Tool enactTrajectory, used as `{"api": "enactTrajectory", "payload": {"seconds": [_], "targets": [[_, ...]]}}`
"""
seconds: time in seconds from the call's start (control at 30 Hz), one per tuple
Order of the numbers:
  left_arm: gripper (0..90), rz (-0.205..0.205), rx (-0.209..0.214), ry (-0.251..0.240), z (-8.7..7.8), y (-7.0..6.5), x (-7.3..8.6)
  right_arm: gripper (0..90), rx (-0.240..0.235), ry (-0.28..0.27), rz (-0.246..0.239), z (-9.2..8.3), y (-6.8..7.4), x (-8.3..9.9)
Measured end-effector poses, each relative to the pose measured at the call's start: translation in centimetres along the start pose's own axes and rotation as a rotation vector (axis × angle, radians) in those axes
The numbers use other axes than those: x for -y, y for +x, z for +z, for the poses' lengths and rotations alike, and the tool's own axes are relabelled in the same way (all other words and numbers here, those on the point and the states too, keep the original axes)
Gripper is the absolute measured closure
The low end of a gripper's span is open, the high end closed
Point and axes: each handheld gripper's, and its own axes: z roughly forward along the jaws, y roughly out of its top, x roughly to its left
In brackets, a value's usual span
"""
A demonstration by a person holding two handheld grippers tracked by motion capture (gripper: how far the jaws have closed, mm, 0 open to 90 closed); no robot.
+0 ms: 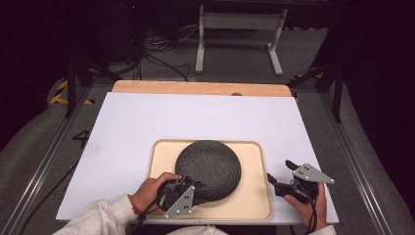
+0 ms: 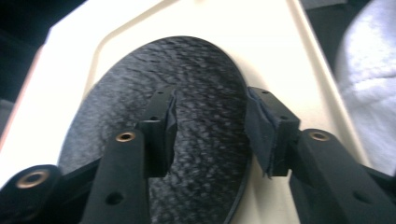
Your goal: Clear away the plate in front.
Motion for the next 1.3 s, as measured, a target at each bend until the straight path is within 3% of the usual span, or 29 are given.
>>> {"api": "enactTrajectory", "payload": {"seconds": [0.2,0.4,0.43,0.63,0.83,0.97,1.03,1.17,1.3], "targets": [[40.8,-0.039,-0.055,0.002,-0.4,0.7,0.2,17.2,0.000,-0.001,-0.003,0.0,0.0,0.0],[22.0,-0.077,-0.104,0.029,-0.8,1.5,0.4,17.0,0.001,-0.001,-0.004,0.0,0.0,0.0],[22.0,-0.096,-0.108,0.022,-0.8,1.5,0.5,16.9,0.003,0.000,-0.006,0.0,0.0,0.0],[18.0,-0.122,-0.097,0.000,-1.2,2.2,0.9,16.5,0.004,0.000,-0.007,0.0,0.0,0.0],[13.9,-0.147,-0.093,0.047,-0.9,2.6,1.3,16.4,0.005,0.003,-0.005,0.0,-0.1,0.0],[11.6,-0.160,-0.109,0.058,-0.9,3.1,1.8,16.3,0.003,0.002,-0.007,0.0,0.0,0.0],[11.4,-0.180,-0.094,0.047,-1.0,3.2,2.0,16.3,0.001,0.002,-0.007,0.0,0.0,0.0],[11.4,-0.176,-0.117,0.051,-1.0,3.5,2.4,16.3,0.002,0.002,-0.008,0.0,0.0,0.0],[10.0,-0.198,-0.147,0.065,-1.2,3.7,2.8,16.2,0.003,0.004,-0.008,0.0,0.0,0.0]]}}
